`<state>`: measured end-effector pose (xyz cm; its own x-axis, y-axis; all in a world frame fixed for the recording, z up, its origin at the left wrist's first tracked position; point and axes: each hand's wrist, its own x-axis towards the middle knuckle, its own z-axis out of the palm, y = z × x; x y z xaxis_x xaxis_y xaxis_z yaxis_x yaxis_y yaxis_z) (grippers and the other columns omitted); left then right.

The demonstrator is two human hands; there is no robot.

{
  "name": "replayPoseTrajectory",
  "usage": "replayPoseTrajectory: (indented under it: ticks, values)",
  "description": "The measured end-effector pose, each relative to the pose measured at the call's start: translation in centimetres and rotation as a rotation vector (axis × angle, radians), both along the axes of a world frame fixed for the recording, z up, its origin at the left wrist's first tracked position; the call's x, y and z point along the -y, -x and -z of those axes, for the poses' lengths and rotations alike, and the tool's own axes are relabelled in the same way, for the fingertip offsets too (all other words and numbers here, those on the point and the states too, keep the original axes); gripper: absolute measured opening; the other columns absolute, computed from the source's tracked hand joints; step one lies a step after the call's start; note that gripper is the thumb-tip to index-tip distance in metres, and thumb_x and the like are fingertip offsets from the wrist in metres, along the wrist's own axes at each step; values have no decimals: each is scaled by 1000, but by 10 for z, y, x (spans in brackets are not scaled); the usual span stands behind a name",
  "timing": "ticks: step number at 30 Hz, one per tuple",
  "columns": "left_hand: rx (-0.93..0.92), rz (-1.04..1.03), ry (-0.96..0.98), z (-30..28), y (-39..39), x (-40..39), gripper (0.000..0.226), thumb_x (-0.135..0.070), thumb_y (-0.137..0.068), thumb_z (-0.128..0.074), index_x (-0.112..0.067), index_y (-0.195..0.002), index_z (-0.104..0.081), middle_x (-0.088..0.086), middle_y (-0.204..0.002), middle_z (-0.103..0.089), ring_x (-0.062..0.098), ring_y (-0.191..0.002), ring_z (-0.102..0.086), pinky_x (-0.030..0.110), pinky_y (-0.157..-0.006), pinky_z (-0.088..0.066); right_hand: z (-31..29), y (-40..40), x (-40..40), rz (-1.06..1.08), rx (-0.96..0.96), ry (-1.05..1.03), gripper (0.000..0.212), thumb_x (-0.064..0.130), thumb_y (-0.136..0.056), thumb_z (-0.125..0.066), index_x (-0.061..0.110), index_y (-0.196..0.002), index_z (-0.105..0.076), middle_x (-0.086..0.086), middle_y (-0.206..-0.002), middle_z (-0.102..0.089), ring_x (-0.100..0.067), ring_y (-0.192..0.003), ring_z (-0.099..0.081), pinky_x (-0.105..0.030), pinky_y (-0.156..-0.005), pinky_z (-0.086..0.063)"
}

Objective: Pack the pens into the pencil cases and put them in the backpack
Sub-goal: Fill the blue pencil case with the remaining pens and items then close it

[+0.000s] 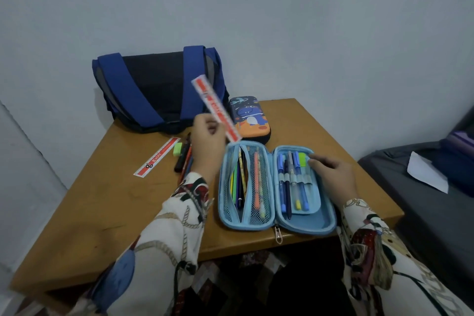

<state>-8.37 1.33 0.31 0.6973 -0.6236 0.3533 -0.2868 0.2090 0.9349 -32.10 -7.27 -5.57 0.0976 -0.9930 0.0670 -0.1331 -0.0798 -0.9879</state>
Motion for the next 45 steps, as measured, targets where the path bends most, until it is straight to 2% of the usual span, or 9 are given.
replayPoseTrajectory:
  ticks: [5, 9, 13, 17, 22, 28, 32, 40, 45]
  values:
    - [44, 259, -109, -7, 41, 61, 25, -1, -89, -62, -24, -90, -52, 6, -87, -66, 20, -86, -69, 40, -78, -59, -2, -1, -1, -39, 31, -21, 10, 16, -88, -73, 21, -96, -73, 3, -94, -73, -11, -87, -67, -24, -75, -51]
    - [34, 308, -192, -3, 55, 90, 21, -4, -96, -52, -16, -78, -50, 1, -78, -60, 19, -78, -59, 24, -67, -49, -2, 2, 0, -57, 58, -22, 14, 15, -88, -72, 21, -101, -74, 2, -96, -74, -12, -88, -68, -23, -73, -52]
    - [85, 309, -327, 5, 54, 107, 9, -9, -98, -51, -9, -88, -53, 4, -81, -55, 19, -78, -51, 26, -66, -36, -4, 2, -2, -76, 115, -23, 15, 10, -88, -71, 17, -101, -75, 1, -93, -73, -10, -81, -67, -14, -62, -52]
    - [95, 316, -367, 5, 53, 116, 22, -9, -97, -51, -14, -76, -47, 1, -72, -53, 19, -70, -51, 27, -60, -38, -4, 3, -2, -83, 144, -24, 15, 8, -88, -70, 18, -98, -75, 2, -89, -74, -5, -74, -68, -12, -59, -52]
    - [108, 395, -397, 6, 63, 121, 20, -9, -95, -54, -18, -77, -50, 13, -98, -68, 28, -94, -65, 39, -86, -51, -4, 5, -3, -98, 179, -11, 16, 6, -88, -70, 16, -99, -76, 4, -87, -76, -3, -75, -71, -15, -64, -55]
    - [306, 447, -642, 17, 69, 122, 23, -8, -84, -64, -17, -66, -53, 8, -77, -63, 27, -75, -59, 42, -82, -53, -6, 4, -4, -112, 150, 5, 17, 6, -91, -66, 13, -102, -77, 2, -92, -76, -1, -77, -70, -15, -69, -55]
    - [436, 449, -727, 15, 72, 117, 7, -10, -84, -67, -5, -82, -63, 16, -92, -69, 32, -89, -65, 41, -82, -55, -5, 5, -3, -128, 145, -16, 20, 3, -90, -64, 16, -97, -78, 3, -89, -77, -8, -82, -71, -18, -68, -55]
    - [647, 430, -610, 13, 68, 106, 36, 0, -92, -43, -2, -123, -59, 20, -120, -61, 37, -110, -56, 41, -94, -46, 0, 3, 2, -110, -7, 58, 20, 26, -82, -79, 27, -102, -77, 5, -96, -75, -21, -98, -68, -45, -90, -55]
    - [699, 541, -699, 16, 70, 101, 48, -41, -103, -33, -13, -131, -59, 15, -139, -52, 31, -130, -45, 44, -109, -35, 1, 3, 2, -129, -94, 89, 35, 50, -76, -73, 30, -104, -77, 10, -98, -76, -13, -99, -68, -49, -93, -54]
